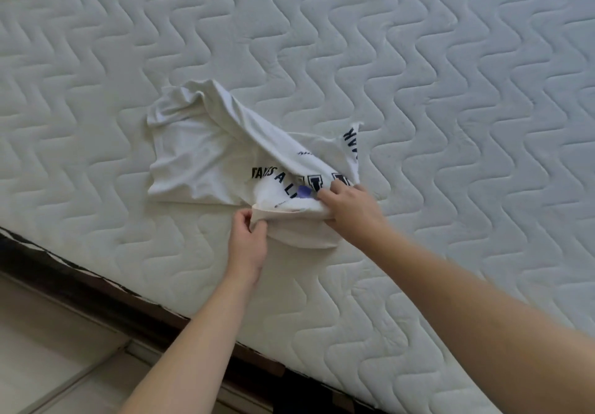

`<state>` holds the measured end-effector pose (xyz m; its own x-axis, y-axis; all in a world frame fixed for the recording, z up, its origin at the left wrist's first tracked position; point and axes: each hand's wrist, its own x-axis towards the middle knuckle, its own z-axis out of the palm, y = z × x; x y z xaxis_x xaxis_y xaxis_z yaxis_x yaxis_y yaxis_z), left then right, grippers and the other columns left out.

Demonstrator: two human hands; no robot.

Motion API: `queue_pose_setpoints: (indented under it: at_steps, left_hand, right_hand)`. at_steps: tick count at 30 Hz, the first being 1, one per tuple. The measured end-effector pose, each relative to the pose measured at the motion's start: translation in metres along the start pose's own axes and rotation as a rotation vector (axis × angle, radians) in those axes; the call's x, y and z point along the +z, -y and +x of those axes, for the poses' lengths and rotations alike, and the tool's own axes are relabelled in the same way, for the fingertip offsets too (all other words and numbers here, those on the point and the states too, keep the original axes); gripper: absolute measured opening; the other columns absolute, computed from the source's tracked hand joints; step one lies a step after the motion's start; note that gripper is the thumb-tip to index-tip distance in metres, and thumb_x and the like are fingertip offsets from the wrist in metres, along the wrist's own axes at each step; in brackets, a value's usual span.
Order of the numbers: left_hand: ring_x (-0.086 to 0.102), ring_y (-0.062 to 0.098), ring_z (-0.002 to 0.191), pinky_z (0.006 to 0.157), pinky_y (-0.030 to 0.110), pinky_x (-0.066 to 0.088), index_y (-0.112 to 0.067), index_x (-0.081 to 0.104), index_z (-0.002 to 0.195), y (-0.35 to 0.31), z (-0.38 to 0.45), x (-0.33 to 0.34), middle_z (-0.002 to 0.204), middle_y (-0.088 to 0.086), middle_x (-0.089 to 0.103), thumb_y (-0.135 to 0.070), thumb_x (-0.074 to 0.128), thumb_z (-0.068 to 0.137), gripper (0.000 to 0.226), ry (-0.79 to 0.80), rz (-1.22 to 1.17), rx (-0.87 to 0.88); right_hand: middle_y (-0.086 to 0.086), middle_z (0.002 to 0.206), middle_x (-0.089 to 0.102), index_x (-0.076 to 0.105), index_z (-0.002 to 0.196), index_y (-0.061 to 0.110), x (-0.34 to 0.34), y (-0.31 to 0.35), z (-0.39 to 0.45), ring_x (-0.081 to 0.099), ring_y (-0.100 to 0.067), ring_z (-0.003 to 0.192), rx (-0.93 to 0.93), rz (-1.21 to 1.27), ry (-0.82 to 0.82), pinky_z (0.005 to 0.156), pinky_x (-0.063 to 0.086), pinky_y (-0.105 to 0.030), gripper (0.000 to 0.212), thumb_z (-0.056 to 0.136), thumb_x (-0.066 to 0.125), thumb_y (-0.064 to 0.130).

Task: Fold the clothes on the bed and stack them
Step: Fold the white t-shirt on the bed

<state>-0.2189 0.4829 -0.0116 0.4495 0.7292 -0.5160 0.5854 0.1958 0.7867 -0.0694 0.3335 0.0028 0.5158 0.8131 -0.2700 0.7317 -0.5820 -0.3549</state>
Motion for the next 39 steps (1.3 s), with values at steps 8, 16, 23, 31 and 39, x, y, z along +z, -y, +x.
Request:
queue_pose_setpoints:
  at_steps: [8, 16, 23, 31, 39]
  left_hand:
    - [0.052, 0.005, 0.071, 0.064, 0.019, 0.042, -0.033, 0.053, 0.100, -0.056, -0.089, -0.035, 0.085, -0.021, 0.060, -0.009, 0.050, 0.096, 0.025, 0.224, 0.081, 0.169]
    - [0.058, -0.007, 0.100, 0.084, 0.010, 0.042, -0.042, 0.058, 0.115, -0.148, -0.178, -0.041, 0.106, -0.025, 0.066, -0.009, 0.049, 0.099, 0.038, 0.492, 0.330, 0.489]
    - [0.048, 0.003, 0.056, 0.053, 0.017, 0.035, -0.040, 0.061, 0.078, -0.201, -0.263, -0.015, 0.058, -0.008, 0.054, -0.032, 0.051, 0.097, 0.023, 0.367, 0.301, 0.651]
    - [0.059, -0.004, 0.071, 0.061, 0.008, 0.041, -0.042, 0.065, 0.089, -0.273, -0.365, 0.035, 0.078, -0.014, 0.067, -0.037, 0.049, 0.093, 0.017, 0.442, 0.198, 0.789]
    - [0.054, -0.005, 0.067, 0.063, 0.018, 0.042, -0.044, 0.064, 0.083, -0.337, -0.432, 0.066, 0.072, -0.020, 0.063, -0.040, 0.048, 0.089, 0.018, 0.480, 0.096, 0.923]
  right_hand:
    - [-0.003, 0.119, 0.054, 0.052, 0.116, 0.013, -0.051, 0.025, -0.109, 0.059, -0.031, 0.094, -0.051, 0.110, 0.116, 0.064, 0.039, -0.037, 0.029, 0.091, 0.057, 0.028]
    - [0.006, 0.064, 0.040, 0.042, 0.068, 0.018, -0.143, 0.018, -0.209, 0.039, -0.021, 0.062, 0.056, 0.299, -0.085, 0.057, 0.022, -0.031, 0.039, 0.088, 0.069, 0.037]
    - [0.009, 0.054, 0.040, 0.038, 0.063, 0.027, -0.230, -0.001, -0.287, 0.041, -0.019, 0.058, 0.244, 0.326, -0.267, 0.055, 0.029, -0.034, 0.044, 0.085, 0.065, 0.054]
    - [0.010, 0.049, 0.043, 0.047, 0.057, 0.020, -0.300, -0.033, -0.390, 0.042, -0.007, 0.052, 0.349, 0.517, -0.353, 0.056, 0.033, -0.030, 0.047, 0.083, 0.065, 0.056]
    - [0.006, 0.079, 0.063, 0.060, 0.068, 0.012, -0.344, -0.056, -0.481, 0.056, -0.012, 0.081, 0.146, 0.435, -0.486, 0.075, 0.043, -0.026, 0.043, 0.080, 0.068, 0.053]
